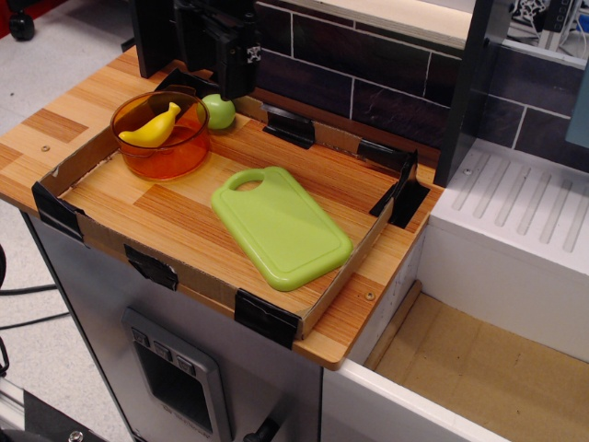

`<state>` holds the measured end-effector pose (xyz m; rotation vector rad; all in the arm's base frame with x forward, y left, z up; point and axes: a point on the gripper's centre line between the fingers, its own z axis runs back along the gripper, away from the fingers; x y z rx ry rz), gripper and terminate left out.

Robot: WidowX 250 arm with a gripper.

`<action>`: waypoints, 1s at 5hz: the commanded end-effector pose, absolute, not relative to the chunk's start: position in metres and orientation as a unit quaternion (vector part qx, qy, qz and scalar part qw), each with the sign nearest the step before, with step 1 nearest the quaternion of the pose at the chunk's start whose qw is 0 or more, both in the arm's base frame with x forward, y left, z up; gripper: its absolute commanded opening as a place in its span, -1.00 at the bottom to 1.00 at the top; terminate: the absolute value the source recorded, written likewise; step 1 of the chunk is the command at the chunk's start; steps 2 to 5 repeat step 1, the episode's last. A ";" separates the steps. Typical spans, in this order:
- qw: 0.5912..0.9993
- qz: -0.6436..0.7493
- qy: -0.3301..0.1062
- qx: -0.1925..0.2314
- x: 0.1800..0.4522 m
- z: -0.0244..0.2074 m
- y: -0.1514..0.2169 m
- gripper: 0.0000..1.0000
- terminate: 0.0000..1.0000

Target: Put banana in pot

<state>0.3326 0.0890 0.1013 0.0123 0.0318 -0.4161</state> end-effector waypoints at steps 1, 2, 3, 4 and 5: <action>0.977 -0.208 -0.030 0.029 0.339 0.138 0.099 1.00 1.00; 0.977 -0.208 -0.030 0.029 0.339 0.138 0.099 1.00 1.00; 0.977 -0.208 -0.030 0.029 0.339 0.138 0.099 1.00 1.00; 0.977 -0.208 -0.030 0.029 0.339 0.138 0.099 1.00 1.00; 0.977 -0.208 -0.030 0.029 0.339 0.138 0.099 1.00 1.00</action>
